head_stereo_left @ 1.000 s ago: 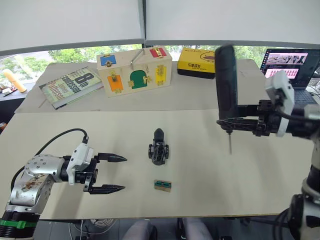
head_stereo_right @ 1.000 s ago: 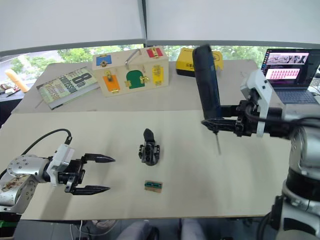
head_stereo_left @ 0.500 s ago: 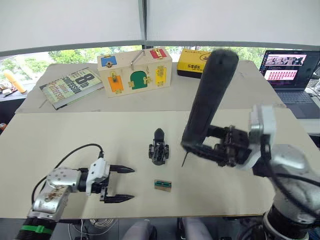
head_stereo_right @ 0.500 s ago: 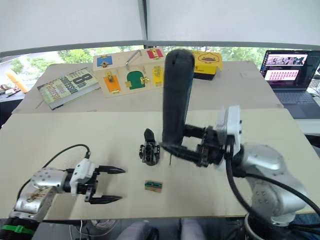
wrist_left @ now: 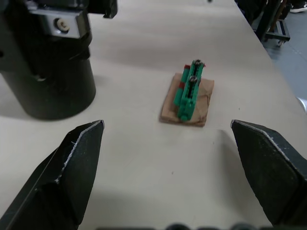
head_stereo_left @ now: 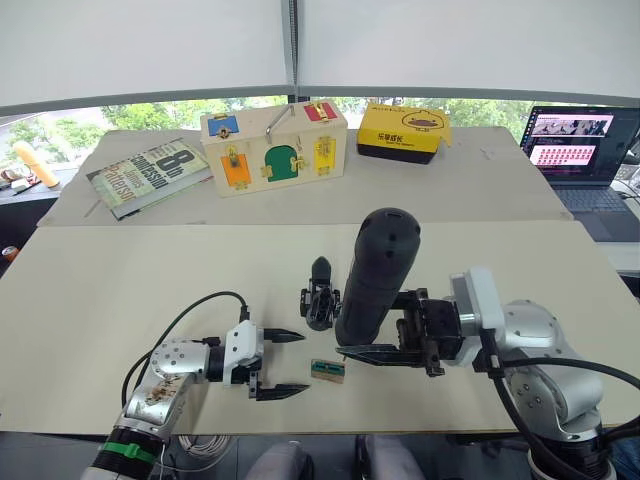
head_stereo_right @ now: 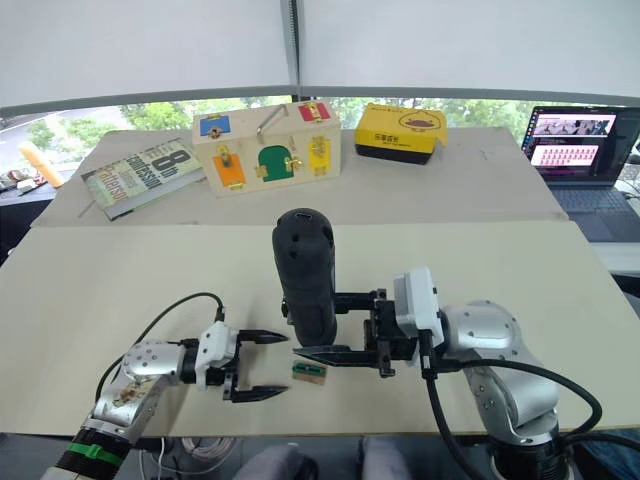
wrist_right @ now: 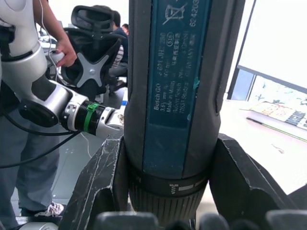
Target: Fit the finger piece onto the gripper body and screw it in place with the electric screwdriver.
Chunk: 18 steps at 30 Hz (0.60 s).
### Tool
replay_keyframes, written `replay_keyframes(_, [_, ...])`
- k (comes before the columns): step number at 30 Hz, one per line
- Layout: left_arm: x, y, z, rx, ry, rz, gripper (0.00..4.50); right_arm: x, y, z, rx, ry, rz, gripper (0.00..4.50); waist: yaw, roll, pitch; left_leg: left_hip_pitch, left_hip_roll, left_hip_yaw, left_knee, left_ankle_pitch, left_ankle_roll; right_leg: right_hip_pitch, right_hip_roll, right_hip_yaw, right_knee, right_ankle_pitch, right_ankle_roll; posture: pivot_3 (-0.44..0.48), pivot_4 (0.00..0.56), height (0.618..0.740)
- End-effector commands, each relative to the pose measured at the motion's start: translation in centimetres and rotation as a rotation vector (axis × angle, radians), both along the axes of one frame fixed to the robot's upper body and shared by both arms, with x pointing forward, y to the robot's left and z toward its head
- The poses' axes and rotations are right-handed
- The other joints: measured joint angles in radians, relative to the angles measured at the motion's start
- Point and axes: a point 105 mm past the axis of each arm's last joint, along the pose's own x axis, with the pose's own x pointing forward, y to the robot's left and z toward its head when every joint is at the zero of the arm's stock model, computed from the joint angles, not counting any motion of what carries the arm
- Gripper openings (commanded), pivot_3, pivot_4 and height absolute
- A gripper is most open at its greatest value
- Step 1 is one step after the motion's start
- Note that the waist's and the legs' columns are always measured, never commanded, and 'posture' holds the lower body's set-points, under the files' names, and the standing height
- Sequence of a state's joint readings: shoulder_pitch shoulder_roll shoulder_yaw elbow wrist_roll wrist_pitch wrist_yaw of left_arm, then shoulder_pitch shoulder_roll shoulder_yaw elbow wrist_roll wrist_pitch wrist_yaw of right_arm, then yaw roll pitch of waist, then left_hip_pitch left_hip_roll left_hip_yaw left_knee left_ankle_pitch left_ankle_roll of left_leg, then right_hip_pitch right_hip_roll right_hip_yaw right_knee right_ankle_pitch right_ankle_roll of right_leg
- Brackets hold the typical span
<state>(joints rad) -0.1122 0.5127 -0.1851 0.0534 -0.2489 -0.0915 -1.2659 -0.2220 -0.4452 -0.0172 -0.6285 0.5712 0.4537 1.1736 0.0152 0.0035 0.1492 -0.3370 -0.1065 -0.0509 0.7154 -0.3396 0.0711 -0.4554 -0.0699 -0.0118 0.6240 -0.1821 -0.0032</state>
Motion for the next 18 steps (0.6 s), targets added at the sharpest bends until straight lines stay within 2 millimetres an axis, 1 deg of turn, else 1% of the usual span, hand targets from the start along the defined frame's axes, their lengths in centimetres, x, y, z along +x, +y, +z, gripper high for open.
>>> replay_keyframes(1, [-0.9, -2.0, -1.0, 0.005, 0.033, -0.064, 4.5, -0.5, 0.2, 0.8, 0.022, -0.053, 0.021, 1.91, 0.003, 0.0, 0.0, 0.0, 0.0, 0.0, 0.0, 0.0, 0.001, 0.0, 0.0, 0.0, 0.0, 0.0, 0.0, 0.0, 0.15, 0.74])
replay_keyframes(5, [-0.8, -3.2, -0.8, -0.001, 0.034, -0.1, 4.5, -0.6, 0.3, 0.4, 0.003, -0.034, 0.029, 1.91, 0.008, 0.0, 0.0, 0.0, -0.001, 0.0, 0.0, -0.001, 0.001, 0.0, -0.001, 0.0, 0.0, 0.0, 0.001, 0.0, 0.15, 0.74])
replay_keyframes(8, [-0.6, -3.6, -0.6, -0.004, 0.031, -0.102, 4.5, -0.6, 0.3, 0.2, -0.007, -0.025, 0.029, 1.91, 0.008, 0.0, 0.0, 0.0, -0.001, 0.0, 0.0, -0.001, 0.001, 0.0, -0.001, 0.0, 0.0, 0.0, 0.001, 0.0, 0.15, 0.74])
replay_keyframes(12, [-0.8, -3.8, -0.8, 0.001, 0.04, -0.119, 4.5, -0.5, 0.4, 0.1, -0.009, -0.022, 0.025, 1.91, 0.007, 0.0, 0.0, 0.0, -0.001, 0.0, 0.0, -0.001, 0.001, 0.0, -0.001, 0.0, 0.0, 0.0, 0.001, 0.0, 0.15, 0.74])
replay_keyframes(18, [-1.1, -3.4, -1.4, 0.018, 0.055, -0.117, 4.5, -0.2, 0.5, -0.1, -0.015, -0.025, 0.017, 1.91, 0.006, -0.001, 0.0, 0.0, -0.001, 0.0, 0.0, -0.001, 0.001, 0.0, -0.001, 0.0, 0.0, 0.0, 0.001, 0.0, 0.15, 0.74])
